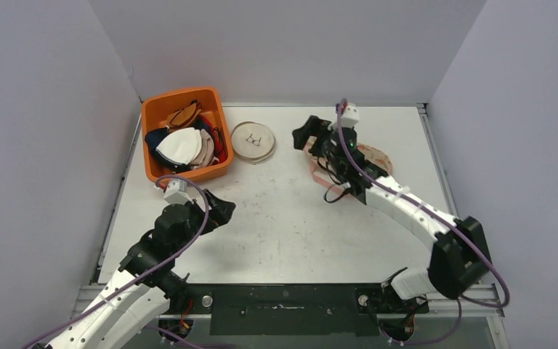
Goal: Unzip the laundry bag and remove the bra
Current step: Move the laundry bag to the center of the board, then adjust the laundry bag at the center of the board.
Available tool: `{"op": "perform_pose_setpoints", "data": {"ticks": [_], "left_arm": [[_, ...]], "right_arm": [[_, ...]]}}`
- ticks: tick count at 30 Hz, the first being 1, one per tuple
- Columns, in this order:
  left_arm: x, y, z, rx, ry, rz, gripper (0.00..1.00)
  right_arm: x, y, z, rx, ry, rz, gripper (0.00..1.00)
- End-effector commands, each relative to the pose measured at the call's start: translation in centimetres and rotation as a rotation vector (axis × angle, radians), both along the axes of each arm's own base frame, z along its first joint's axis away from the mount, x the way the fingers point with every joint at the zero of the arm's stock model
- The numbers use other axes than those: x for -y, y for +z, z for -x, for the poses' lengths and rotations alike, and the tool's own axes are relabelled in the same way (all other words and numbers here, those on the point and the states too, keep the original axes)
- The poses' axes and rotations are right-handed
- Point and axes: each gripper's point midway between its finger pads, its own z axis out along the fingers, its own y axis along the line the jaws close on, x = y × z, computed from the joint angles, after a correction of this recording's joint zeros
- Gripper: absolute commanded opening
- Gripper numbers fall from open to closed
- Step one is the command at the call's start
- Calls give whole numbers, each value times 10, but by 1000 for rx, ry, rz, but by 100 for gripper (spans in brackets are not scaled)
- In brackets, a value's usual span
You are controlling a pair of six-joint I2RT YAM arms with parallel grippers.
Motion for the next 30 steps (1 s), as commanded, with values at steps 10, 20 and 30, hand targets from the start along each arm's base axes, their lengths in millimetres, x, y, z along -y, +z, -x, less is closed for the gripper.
{"op": "perform_pose_setpoints", "data": {"ticks": [10, 20, 30], "left_arm": [[79, -11, -16, 4, -206, 159, 96], [98, -14, -19, -23, -226, 171, 99], [97, -30, -10, -61, -232, 186, 99]], "right_arm": [[177, -97, 86, -147, -441, 321, 95], [284, -127, 88, -243, -732, -122, 90], [281, -157, 38, -252, -671, -364, 88]]}}
